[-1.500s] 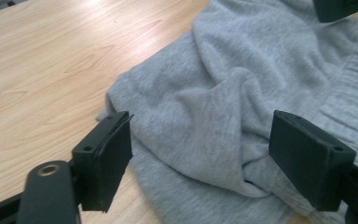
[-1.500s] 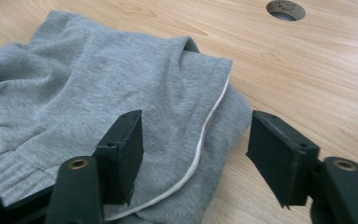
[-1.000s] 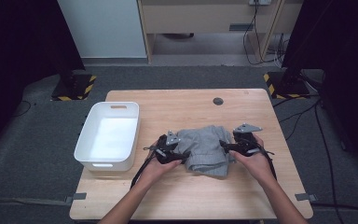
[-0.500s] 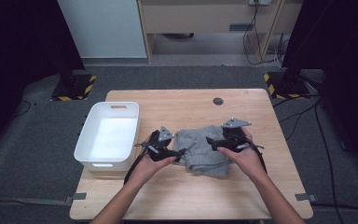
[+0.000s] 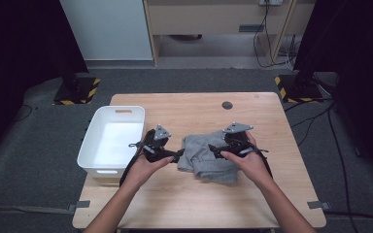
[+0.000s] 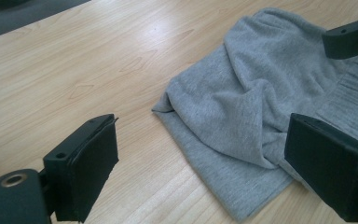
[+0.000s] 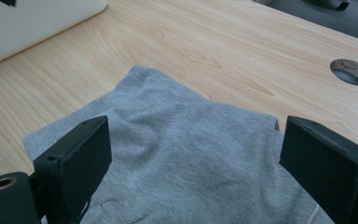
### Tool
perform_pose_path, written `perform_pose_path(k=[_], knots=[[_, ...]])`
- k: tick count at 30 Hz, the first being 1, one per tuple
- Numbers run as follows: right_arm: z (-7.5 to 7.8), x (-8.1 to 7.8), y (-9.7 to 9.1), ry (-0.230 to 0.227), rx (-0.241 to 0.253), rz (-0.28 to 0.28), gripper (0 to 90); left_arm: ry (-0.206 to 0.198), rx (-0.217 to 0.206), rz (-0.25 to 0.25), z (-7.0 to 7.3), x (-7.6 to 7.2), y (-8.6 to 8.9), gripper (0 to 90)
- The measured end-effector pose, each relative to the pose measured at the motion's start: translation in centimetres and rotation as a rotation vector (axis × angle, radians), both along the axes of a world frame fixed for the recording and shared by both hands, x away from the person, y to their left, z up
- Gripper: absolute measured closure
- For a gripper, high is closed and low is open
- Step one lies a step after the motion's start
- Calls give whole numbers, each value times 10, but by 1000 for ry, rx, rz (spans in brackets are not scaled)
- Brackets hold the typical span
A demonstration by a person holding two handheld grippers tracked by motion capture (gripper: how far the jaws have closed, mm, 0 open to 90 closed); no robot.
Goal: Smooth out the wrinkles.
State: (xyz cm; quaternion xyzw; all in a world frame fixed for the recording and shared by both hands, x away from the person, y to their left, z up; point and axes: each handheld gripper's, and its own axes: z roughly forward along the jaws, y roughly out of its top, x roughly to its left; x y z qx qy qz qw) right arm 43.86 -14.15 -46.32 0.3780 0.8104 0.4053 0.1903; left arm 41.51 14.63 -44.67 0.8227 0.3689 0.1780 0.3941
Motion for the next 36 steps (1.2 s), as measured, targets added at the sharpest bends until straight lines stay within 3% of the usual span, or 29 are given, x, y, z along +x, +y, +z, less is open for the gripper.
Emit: perform_pose_path(k=[20, 36], knots=[[-3, -2, -4, 4, -24, -4, 87, -12, 27, 40, 29, -7, 34, 79], [-6, -3, -8, 8, -55, -6, 86, -20, 39, 75, 34, -6, 68, 83]])
